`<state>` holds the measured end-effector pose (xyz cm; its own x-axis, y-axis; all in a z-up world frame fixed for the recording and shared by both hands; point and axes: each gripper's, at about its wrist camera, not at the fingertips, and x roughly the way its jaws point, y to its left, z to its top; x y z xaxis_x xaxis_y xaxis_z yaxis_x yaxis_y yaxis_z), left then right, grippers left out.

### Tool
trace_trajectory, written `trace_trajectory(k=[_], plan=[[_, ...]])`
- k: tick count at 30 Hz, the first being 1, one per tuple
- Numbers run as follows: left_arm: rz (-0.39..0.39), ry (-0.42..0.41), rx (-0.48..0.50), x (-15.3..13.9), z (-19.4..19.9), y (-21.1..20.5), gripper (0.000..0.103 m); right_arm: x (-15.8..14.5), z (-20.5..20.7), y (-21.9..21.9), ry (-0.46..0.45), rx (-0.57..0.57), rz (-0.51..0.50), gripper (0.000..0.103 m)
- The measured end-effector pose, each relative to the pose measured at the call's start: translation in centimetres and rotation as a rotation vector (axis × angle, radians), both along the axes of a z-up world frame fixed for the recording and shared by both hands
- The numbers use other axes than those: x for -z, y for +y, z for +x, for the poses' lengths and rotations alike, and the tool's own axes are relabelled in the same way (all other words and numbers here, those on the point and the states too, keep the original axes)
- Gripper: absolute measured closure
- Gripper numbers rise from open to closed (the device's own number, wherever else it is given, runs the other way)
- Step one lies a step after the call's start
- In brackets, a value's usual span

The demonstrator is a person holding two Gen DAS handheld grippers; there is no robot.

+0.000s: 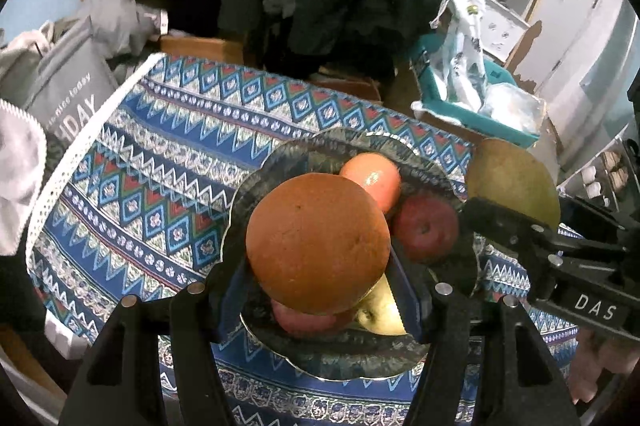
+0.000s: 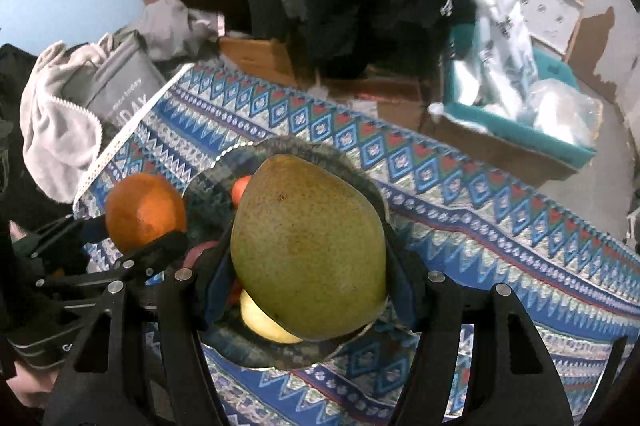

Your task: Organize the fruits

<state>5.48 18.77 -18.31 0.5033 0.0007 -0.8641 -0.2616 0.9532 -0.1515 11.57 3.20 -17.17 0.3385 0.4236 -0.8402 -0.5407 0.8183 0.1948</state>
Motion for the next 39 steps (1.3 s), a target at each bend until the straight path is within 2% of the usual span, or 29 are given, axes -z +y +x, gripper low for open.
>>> trace_trajectory(k=[12, 15, 17, 18, 29, 39], plan=[[-0.04, 0.103, -0.013, 3.0, 0.6, 0.8, 0.037, 2.3, 0.9, 1.1, 0.107, -0.008, 0.025, 0.035], [-0.044, 0.077, -0.034, 2.7, 0.4, 0.9, 0.035, 2.6, 1.1, 1.1, 0.12, 0.001, 0.032, 0.034], [-0.021, 0.058, -0.033, 2.1, 0.4, 0.8, 0.027, 2.0, 1.2, 0.8, 0.106, 0.0, 0.072, 0.034], [-0.014, 0.051, -0.032, 1.9, 0.3, 0.8, 0.026, 1.6, 1.2, 0.8, 0.099, 0.003, 0.083, 0.034], [0.013, 0.002, 0.0, -0.4, -0.6, -0.2, 0.026, -1.0, 0.4, 0.0, 0.01, 0.019, 0.049, 0.034], [0.039, -0.07, 0.012, -3.8, -2.0, -1.1, 0.026, -3.5, -0.9, -1.8, -0.094, 0.055, 0.007, 0.034]])
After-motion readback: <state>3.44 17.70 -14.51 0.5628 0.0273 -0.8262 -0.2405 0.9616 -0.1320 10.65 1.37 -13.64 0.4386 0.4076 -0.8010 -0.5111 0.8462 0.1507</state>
